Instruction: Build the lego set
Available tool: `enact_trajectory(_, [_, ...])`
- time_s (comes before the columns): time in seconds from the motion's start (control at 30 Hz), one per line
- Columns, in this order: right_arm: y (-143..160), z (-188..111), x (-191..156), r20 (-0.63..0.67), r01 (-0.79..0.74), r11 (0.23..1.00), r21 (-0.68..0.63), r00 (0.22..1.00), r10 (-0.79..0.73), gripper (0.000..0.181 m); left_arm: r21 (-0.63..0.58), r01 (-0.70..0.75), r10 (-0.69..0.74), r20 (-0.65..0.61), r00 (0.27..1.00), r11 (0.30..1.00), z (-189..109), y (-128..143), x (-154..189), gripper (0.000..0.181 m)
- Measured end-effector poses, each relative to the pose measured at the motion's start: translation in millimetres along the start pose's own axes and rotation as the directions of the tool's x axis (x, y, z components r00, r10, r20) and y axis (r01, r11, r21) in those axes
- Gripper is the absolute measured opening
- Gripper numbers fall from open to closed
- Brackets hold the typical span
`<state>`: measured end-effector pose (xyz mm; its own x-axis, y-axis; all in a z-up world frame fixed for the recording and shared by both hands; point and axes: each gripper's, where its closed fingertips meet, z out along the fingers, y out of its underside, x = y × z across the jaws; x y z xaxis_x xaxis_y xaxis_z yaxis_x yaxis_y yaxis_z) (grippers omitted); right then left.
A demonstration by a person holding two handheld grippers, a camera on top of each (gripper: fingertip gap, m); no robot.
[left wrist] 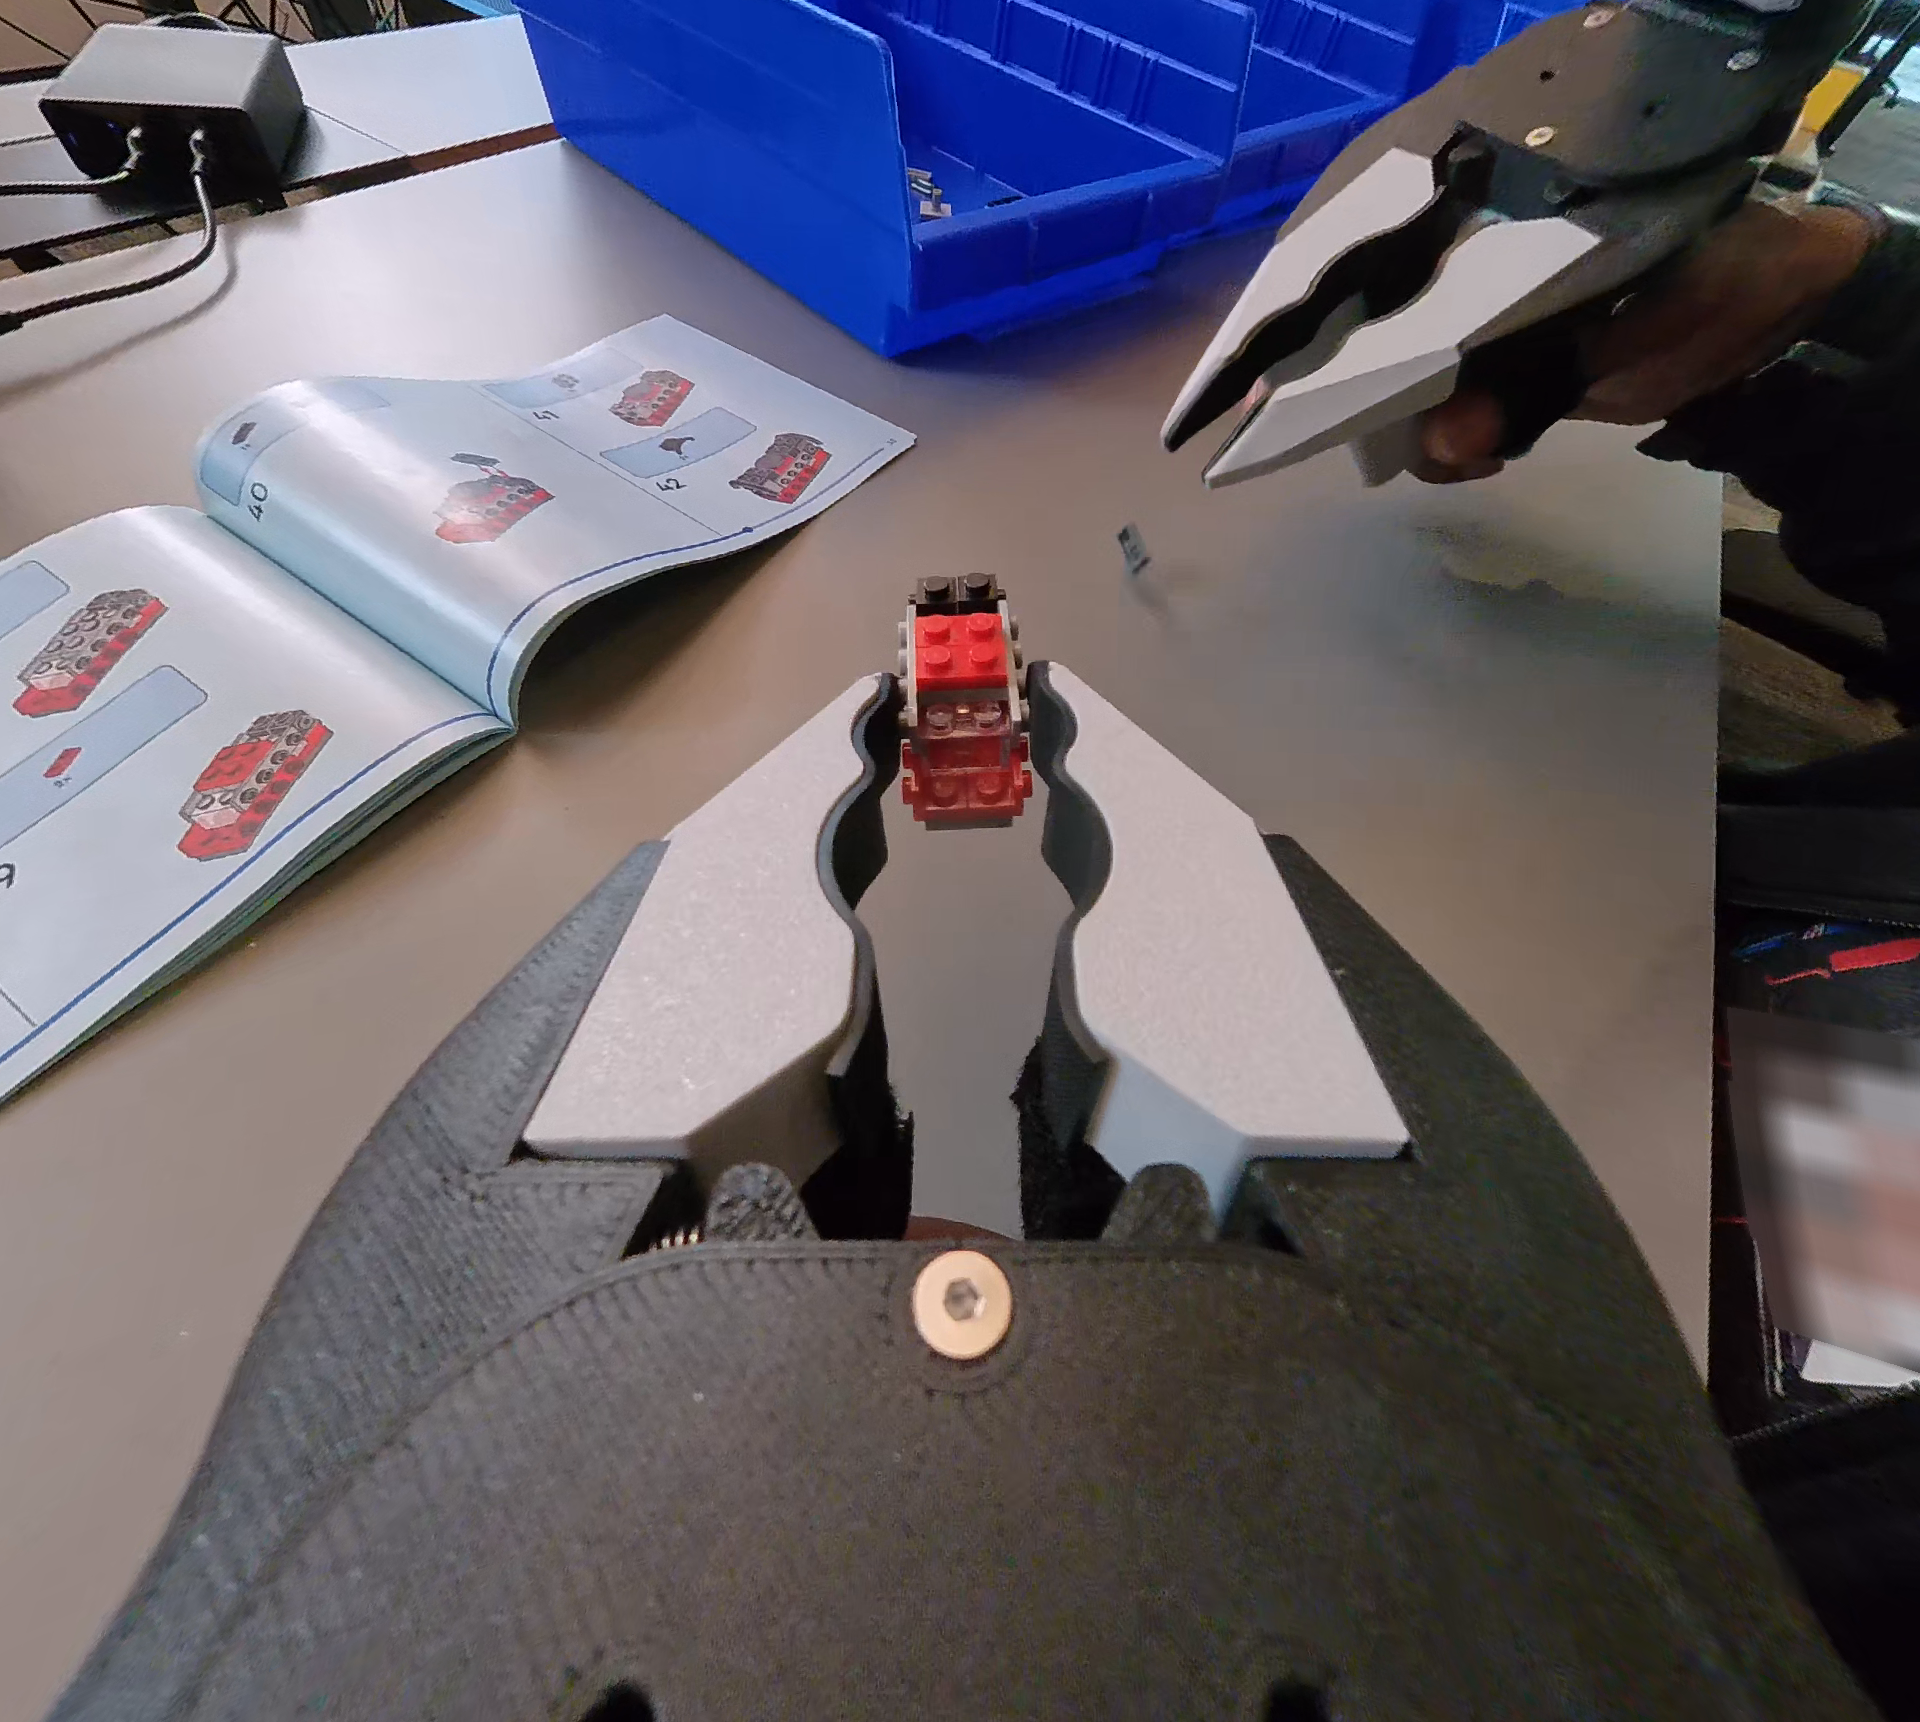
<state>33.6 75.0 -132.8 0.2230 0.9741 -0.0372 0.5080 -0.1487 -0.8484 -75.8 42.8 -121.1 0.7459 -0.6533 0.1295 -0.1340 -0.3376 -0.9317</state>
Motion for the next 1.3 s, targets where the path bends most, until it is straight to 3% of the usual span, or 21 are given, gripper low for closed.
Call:
enact_trajectory(0.4, [45, -16, 37, -0.181, -0.059, 0.985, -0.164, 0.983, 0.029, 0.022, -0.004, 0.002, -0.002, -0.006, 1.0, 1.0, 0, 1, 1, 0.025])
enact_trajectory(0.7, [54, -2, 50, -0.216, -0.092, 0.973, -0.209, 0.975, 0.046, 0.029, -0.01, -0.007, 0.007, -0.001, 1.0, 1.0, 1, 1, 1, 0.025])
enact_trajectory(0.8, [43, -3, 49, -0.209, -0.082, 0.982, -0.167, 0.977, 0.046, 0.017, -0.012, -0.004, 0.004, -0.003, 1.0, 1.0, 1, 2, 2, 0.025])
enact_trajectory(0.97, [-19, -32, 32, -0.136, -0.045, 0.992, 0.121, 0.989, 0.061, 0.025, -0.013, -0.002, 0.002, -0.006, 1.0, 1.0, 1, 2, 2, 0.025])
enact_trajectory(1.1, [-9, -39, 36, -0.158, -0.061, 0.994, 0.086, 0.985, 0.074, 0.028, -0.014, -0.002, 0.002, -0.008, 1.0, 1.0, 1, 2, 2, 0.025])
enact_trajectory(1.3, [22, -20, 29, -0.133, -0.089, 0.995, -0.035, 0.988, 0.084, 0.026, -0.014, -0.002, 0.002, -0.008, 1.0, 1.0, 1, 2, 2, 0.025])
